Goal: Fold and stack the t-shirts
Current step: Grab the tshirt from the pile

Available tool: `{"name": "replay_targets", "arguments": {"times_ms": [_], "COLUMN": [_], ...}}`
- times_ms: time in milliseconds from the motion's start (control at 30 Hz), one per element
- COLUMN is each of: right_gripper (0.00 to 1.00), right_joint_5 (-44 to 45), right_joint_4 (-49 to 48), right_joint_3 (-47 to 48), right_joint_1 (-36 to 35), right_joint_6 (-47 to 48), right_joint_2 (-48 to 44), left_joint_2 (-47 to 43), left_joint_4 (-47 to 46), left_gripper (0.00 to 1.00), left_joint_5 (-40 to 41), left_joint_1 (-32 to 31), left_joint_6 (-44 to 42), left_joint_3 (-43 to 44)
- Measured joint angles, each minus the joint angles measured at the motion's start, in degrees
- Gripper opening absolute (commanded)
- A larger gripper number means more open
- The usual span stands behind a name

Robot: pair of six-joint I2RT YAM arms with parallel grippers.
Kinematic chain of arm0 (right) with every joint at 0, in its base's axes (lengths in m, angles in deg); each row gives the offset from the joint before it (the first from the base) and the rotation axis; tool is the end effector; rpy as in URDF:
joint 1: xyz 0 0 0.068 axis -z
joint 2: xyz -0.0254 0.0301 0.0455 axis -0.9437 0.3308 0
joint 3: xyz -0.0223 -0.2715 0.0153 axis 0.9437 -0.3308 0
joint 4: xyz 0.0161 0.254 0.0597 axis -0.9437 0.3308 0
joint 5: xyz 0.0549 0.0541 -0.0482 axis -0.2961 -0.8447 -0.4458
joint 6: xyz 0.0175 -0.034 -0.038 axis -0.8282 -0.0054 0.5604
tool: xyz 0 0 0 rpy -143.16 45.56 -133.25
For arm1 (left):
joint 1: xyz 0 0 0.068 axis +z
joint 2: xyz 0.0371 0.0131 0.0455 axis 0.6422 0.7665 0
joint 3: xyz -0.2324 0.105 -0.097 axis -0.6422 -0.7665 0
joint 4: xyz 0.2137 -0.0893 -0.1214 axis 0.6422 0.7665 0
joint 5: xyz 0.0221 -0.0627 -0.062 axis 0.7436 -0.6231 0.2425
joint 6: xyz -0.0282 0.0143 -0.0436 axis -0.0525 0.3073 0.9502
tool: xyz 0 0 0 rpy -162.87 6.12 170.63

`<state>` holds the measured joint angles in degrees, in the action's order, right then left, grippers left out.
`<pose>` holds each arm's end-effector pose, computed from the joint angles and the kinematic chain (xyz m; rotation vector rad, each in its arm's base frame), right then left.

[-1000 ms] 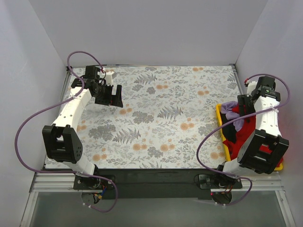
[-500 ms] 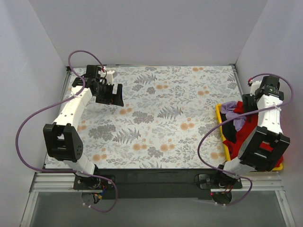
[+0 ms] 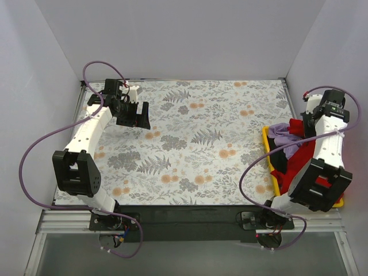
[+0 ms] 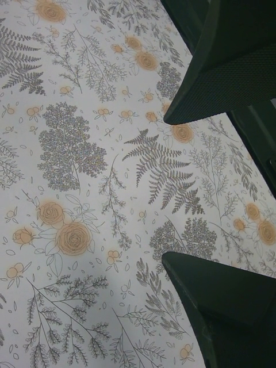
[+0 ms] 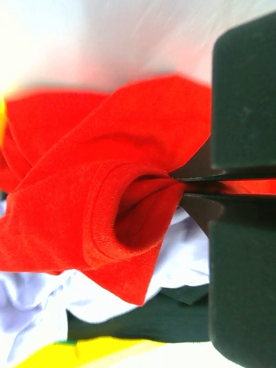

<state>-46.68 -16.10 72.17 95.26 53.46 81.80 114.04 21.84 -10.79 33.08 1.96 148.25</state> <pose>0.2795 -0.1309 0.3026 -0.0126 2.6236 -0.4286 0.3262 -0.0530 0.3055 -0.4984 2.7074 -0.7327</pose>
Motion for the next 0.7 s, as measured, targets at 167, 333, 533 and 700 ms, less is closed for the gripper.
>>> {"name": "replay_targets", "arguments": {"times_ms": [167,333,533,700], "right_gripper": [0.01,0.01,0.01,0.01], "right_joint_5": [-1.8,-5.5,-13.6,-19.5], "right_joint_4": [3.2,4.9,7.0,7.0], "right_joint_3": [5.9,15.3,31.3,42.7], "right_joint_1": [0.2,0.3,-0.4,-7.7], "right_joint_6": [2.4,4.2,3.7,1.9], "right_joint_2": [-6.1,-10.3,-9.7,-6.8], "left_joint_2": [0.0,-0.1,-0.6,-1.2], "left_joint_4": [0.0,-0.3,-0.4,-0.5], "left_gripper": [0.93,0.93,0.93,0.93], "left_joint_5": [-0.3,-1.3,-4.2,-11.0], "left_joint_1": [0.0,0.0,0.5,3.4], "left_joint_6": [-0.1,0.0,0.9,3.4], "left_joint_3": [1.3,2.4,3.2,6.6]}}
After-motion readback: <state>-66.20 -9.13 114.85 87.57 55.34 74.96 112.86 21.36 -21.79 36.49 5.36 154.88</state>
